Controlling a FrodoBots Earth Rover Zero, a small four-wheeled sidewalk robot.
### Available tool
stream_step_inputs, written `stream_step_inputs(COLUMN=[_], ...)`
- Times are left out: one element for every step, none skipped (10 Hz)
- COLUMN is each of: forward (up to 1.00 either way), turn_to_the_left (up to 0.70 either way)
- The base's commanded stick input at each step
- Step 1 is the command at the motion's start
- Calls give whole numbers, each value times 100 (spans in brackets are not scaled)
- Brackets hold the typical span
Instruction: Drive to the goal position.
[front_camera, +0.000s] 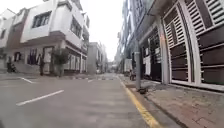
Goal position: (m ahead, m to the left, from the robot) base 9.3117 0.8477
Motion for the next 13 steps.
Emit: stream_step_inputs(forward=[49,49,49,49,49,49,49,49,49,49,49,49,49], turn_to_the_left=[-42,-10,0,0,0,0,0,0,0,0,0,0,0])
